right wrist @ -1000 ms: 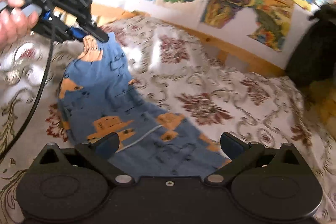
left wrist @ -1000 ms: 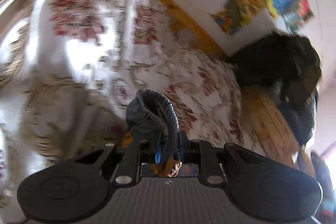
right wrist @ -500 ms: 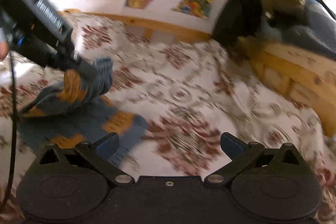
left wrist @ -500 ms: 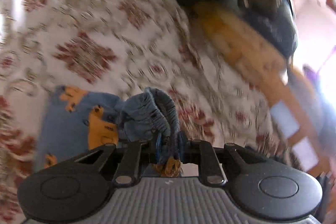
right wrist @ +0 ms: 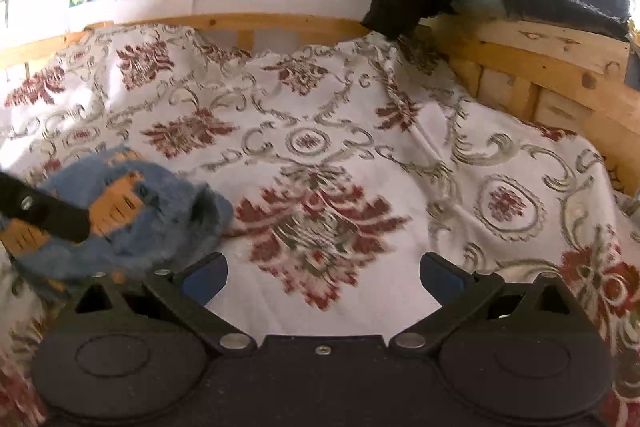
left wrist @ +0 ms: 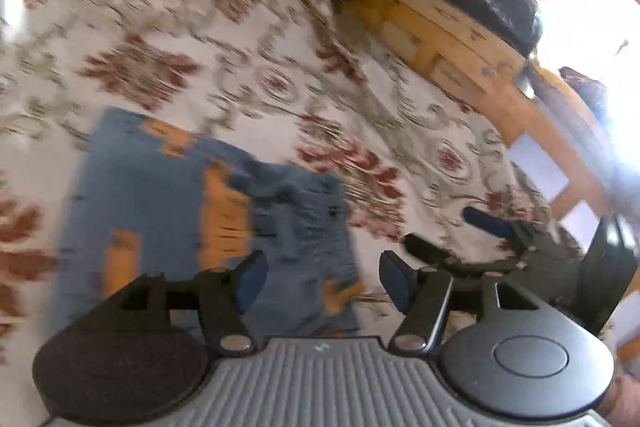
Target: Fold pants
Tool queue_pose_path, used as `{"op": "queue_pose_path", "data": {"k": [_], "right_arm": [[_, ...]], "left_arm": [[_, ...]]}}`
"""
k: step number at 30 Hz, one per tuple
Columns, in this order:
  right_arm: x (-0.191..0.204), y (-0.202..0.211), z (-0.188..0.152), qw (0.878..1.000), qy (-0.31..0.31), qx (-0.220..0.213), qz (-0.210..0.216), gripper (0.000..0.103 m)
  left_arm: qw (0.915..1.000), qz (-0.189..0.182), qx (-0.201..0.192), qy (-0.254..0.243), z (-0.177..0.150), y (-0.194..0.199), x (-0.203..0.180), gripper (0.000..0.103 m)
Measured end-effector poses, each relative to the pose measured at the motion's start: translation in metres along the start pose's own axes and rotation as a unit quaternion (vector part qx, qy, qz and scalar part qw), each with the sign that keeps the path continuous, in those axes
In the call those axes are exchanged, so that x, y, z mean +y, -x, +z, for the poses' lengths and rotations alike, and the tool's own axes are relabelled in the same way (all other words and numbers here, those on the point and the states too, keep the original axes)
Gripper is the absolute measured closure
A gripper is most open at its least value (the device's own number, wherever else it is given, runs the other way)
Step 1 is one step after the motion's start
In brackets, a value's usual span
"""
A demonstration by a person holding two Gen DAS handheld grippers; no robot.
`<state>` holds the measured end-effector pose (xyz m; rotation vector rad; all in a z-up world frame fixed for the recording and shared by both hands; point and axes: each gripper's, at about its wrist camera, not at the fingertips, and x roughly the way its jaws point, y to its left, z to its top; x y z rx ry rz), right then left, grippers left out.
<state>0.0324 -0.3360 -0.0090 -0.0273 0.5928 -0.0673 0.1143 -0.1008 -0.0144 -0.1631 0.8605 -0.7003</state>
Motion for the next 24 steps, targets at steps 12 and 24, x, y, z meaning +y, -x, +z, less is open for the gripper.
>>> {"op": "queue_pose_path", "data": {"k": [12,24], "right_arm": [[0.069,-0.039,0.012,0.998,0.036,0.055,0.022,0.001],[0.062,0.004,0.015,0.998,0.052,0.0,-0.02,0.001]], "left_arm": [[0.9849,0.091,-0.028,0.145,-0.013,0.041,0.075,0.027],[0.9888,0.144,-0.038,0.012,0.001,0.072,0.066,0.004]]}}
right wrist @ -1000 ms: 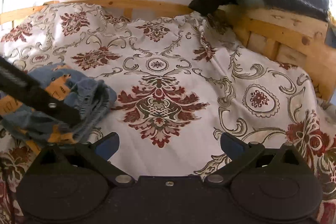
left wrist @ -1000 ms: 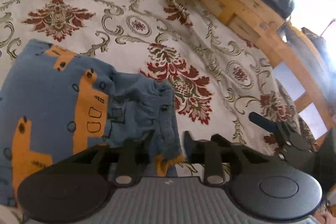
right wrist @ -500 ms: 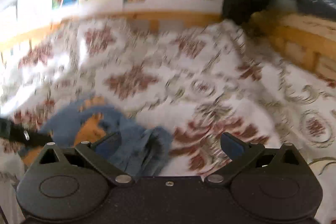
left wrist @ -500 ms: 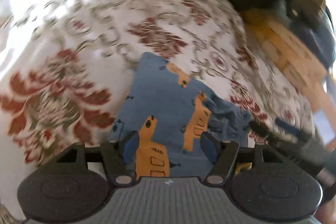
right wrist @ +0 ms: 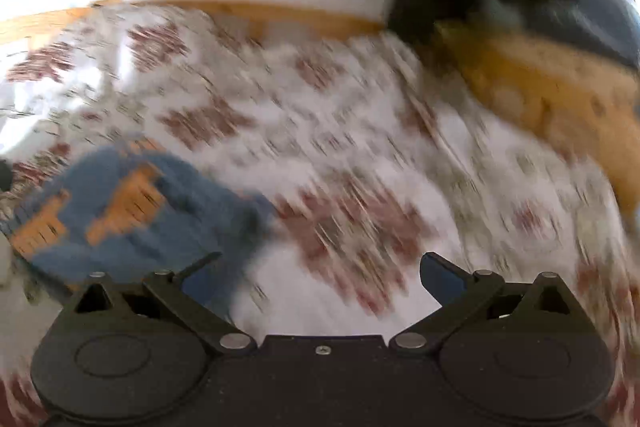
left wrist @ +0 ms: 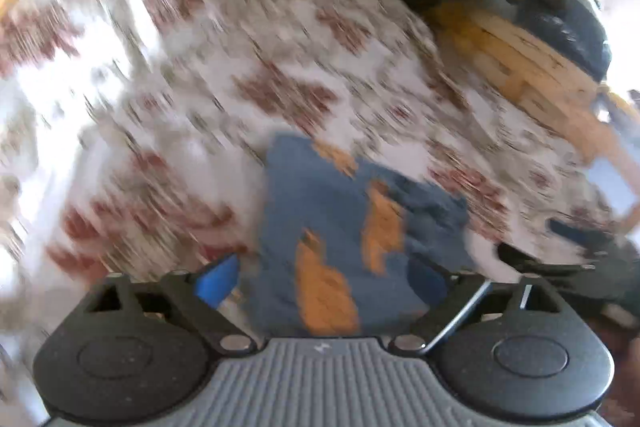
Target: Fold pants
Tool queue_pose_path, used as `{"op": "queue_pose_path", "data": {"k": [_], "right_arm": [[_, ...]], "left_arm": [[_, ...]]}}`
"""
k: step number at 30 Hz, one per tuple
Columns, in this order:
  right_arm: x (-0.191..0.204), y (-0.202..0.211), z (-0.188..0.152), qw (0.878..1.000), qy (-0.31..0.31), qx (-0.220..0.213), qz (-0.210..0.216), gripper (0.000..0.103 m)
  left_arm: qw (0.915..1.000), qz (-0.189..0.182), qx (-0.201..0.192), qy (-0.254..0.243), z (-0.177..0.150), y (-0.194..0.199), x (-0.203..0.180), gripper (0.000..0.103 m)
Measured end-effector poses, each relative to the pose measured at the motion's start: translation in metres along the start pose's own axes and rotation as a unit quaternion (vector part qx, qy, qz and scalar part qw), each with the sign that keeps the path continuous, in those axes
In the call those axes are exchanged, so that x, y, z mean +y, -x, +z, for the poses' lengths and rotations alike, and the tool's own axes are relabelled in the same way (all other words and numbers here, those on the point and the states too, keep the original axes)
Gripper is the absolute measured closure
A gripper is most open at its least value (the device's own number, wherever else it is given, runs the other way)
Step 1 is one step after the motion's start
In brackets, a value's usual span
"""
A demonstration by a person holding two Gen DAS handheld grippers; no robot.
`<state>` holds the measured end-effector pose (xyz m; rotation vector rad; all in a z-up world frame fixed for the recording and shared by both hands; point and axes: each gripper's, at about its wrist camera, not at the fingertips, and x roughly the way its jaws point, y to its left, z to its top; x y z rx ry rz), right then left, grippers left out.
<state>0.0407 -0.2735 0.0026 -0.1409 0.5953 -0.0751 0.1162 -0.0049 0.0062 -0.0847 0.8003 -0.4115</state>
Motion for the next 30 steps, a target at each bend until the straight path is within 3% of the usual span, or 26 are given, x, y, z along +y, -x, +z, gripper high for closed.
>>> {"op": "queue_pose_path", "data": {"k": [3,6,8,17,25,30], "right_arm": [[0.036,-0.015,0.012,0.997,0.048,-0.014,0.05,0.001],[0.062,-0.036,0.006,0.995,0.094,0.018,0.037,0.001],[0.06,-0.039,-0.005,0.996,0.079,0.035,0.024,0.001],[0.017,-0.019,-0.027,0.997,-0.031,0.06,0.045,0.001],[0.025,0.003,-0.007,1.0,0.0,0.025,0.012,0.001],[0.042,0.001,0.012,0.997,0.071,-0.034,-0.004,0.001]], "left_arm": [[0.9979,0.044,-0.047,-0.003,0.0,-0.017,0.012,0.003],[0.9963,0.084,-0.009,0.012,-0.004,-0.041,0.017,0.003],[0.9946,0.098,0.02,0.026,-0.01,-0.05,0.022,0.003],[0.9936,0.083,0.041,0.065,-0.013,-0.049,0.034,0.001],[0.9899,0.088,0.045,0.101,-0.007,-0.042,0.041,0.0],[0.9876,0.088,-0.013,0.129,0.013,-0.032,0.05,0.0]]}}
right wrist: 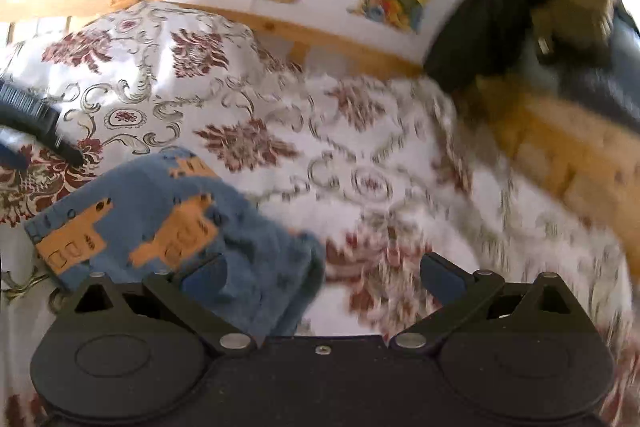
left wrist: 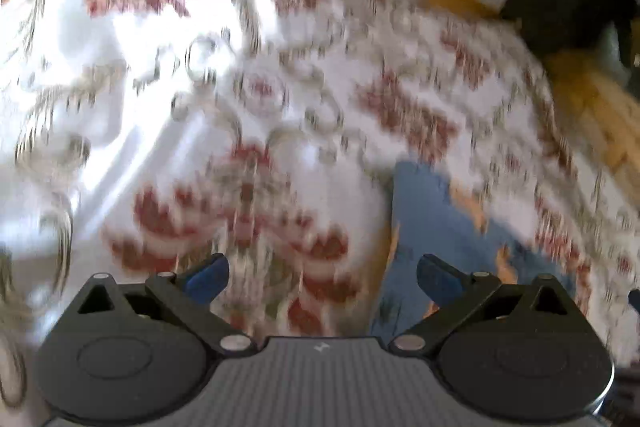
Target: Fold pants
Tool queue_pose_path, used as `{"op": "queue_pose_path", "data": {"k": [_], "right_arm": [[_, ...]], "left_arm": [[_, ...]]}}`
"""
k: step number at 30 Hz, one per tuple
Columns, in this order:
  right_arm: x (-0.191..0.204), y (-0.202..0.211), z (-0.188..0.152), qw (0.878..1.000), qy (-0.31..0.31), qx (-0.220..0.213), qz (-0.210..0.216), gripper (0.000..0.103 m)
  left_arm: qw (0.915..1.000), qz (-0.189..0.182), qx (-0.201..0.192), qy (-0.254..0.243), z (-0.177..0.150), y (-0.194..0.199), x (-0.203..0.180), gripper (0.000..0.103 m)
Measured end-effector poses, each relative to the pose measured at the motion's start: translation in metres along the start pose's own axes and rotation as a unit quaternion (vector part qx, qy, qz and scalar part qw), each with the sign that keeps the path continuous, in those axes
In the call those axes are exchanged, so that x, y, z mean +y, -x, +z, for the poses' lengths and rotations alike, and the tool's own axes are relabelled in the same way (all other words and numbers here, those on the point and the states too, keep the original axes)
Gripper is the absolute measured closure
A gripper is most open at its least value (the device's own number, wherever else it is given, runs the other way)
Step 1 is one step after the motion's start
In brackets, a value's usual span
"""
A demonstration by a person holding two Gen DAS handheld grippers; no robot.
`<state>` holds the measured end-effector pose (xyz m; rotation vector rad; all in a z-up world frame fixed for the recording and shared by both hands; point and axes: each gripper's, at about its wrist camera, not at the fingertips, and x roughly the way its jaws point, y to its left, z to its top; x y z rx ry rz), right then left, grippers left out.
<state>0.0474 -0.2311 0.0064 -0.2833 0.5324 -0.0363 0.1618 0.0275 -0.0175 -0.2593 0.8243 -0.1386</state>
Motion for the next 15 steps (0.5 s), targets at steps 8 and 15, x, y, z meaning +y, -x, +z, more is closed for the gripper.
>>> {"op": "queue_pose_path", "data": {"k": [8,15], "right_arm": [[0.025,-0.061,0.018,0.996,0.087,-0.013,0.014,0.001],[-0.004,-0.074,-0.006,0.998,0.052,0.022,0.003,0.001]], "left_arm": [[0.9889,-0.046,-0.047,-0.133,0.035,-0.054,-0.054,0.0],[0.9773,0.024,-0.061,-0.201,0.012,-0.096,-0.051,0.0]]}}
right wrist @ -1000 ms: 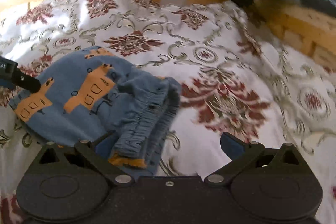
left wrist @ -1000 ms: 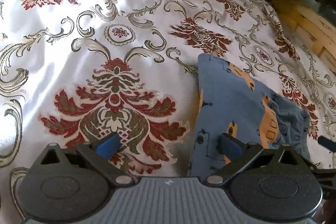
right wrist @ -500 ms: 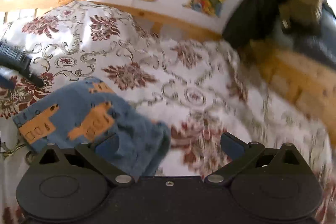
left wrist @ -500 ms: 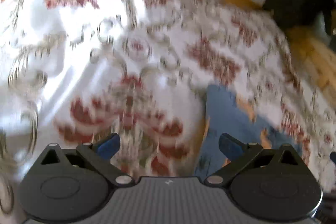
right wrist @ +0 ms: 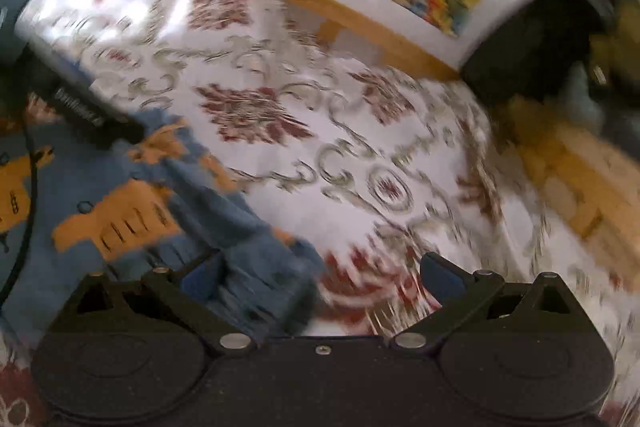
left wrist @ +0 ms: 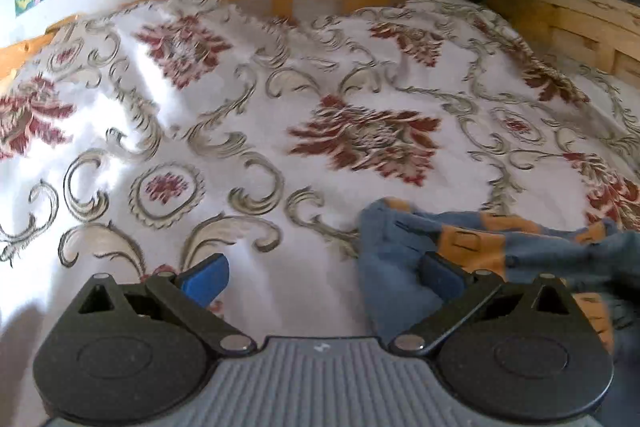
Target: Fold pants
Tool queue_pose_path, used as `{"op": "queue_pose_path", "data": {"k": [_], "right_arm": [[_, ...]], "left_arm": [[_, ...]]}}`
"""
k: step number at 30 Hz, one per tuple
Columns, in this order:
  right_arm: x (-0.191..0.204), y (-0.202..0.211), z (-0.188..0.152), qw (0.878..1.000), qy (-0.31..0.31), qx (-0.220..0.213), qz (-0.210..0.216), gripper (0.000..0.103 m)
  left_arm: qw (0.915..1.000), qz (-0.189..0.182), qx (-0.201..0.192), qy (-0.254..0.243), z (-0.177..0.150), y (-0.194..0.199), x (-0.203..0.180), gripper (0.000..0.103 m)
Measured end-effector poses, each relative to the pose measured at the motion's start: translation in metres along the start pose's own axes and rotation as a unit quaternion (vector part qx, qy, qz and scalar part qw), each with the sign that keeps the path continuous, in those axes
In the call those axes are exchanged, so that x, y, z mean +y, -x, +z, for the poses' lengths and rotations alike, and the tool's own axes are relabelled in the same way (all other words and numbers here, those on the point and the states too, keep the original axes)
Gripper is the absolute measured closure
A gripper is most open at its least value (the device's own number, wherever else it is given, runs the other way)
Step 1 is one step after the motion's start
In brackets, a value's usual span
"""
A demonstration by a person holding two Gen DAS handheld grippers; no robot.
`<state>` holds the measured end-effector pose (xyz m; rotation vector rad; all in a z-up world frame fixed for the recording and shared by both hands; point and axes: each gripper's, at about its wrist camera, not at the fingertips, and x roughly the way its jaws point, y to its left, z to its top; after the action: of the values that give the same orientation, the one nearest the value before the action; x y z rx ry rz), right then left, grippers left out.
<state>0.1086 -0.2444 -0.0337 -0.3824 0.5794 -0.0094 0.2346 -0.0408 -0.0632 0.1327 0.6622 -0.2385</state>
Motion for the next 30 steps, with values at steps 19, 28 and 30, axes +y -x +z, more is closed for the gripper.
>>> {"op": "queue_pose_path", "data": {"k": [19,28,30], "right_arm": [[-0.04,0.044,-0.044,0.965,-0.238,0.082,0.069,0.001],[-0.029,0.077,-0.02,0.967,-0.234,0.025,0.095,0.001],[-0.021,0.071,-0.009,0.972,-0.212,0.022,0.094,0.001]], "left_arm": [[0.9851,0.073,0.153,0.029,-0.015,0.055,0.035,0.0],[0.9883,0.045,0.114,0.09,-0.035,0.136,0.04,0.0],[0.9899,0.019,0.104,0.094,-0.035,0.133,0.036,0.0]]}}
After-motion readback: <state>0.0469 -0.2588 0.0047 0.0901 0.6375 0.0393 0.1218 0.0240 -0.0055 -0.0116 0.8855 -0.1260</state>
